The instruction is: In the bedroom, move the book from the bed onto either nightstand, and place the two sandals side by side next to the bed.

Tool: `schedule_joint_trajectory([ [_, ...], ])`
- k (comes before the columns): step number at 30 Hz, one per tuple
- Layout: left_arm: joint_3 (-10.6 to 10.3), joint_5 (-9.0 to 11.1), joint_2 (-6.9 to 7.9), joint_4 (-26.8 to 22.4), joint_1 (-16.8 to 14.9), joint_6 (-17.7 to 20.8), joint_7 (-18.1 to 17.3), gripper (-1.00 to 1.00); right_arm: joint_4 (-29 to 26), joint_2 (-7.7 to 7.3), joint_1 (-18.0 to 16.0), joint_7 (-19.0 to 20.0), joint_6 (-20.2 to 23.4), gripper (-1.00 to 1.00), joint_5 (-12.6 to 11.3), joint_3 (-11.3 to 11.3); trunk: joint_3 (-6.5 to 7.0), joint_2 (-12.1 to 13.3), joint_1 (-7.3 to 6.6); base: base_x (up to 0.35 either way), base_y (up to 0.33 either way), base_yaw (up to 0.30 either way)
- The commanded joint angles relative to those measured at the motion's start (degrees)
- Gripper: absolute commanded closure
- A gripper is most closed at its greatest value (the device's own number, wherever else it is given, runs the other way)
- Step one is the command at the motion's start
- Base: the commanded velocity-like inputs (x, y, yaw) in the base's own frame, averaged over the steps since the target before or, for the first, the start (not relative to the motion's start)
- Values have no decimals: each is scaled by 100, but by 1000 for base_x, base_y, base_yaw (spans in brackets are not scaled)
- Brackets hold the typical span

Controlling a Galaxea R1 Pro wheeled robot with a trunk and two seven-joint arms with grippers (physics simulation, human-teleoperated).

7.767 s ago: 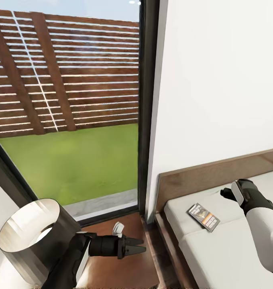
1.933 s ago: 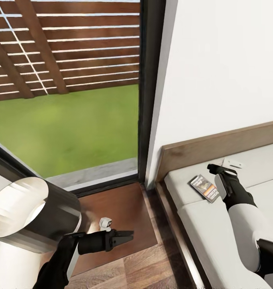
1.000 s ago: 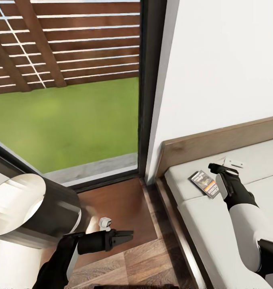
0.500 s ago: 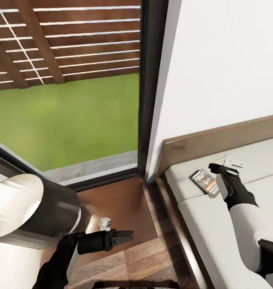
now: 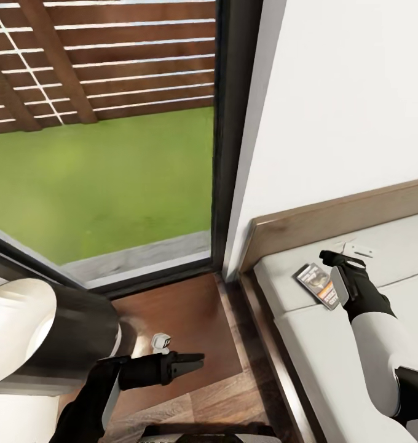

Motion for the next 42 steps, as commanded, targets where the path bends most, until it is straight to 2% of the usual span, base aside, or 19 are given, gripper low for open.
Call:
schedule_joint_trajectory([
  [1,13,-19,-5,-3,-2,61,-31,-100,-8,-1,-1,-22,29,-100,-26,5,-15,-6,2,28,0,0],
  [21,4,-19,-5,-3,-2,54,-31,-100,-39,-10,0,-22,19,-100,-23,-10,-198,-6,2,3,0,0],
  [24,4,-19,-5,-3,-2,54,-31,-100,-45,-12,-3,-22,-212,-100,-23,-15,-225,-6,2,0,0,0],
  [27,-1,-19,-5,-3,-2,54,-31,-100,-37,-25,-3,-22,-649,-100,-29,-19,-253,-6,2,0,0,0],
  [32,-5,-19,-5,-3,-2,54,-31,-100,-33,-180,-1,-31,-855,-100,-31,-27,-298,-6,2,0,0,0],
  [33,-5,-19,-5,-3,-2,54,-31,-100,-34,-220,0,-31,-863,-100,-31,-28,-307,-6,2,0,0,0],
  [34,-5,-19,-5,-3,-2,54,-31,-100,-28,-341,-2,-32,-877,-100,-31,-29,-317,-6,2,0,0,0],
  [42,-5,-19,-5,-3,-2,54,-31,-100,27,-617,2,-31,-1151,-100,-31,-46,-390,-6,2,0,0,0],
])
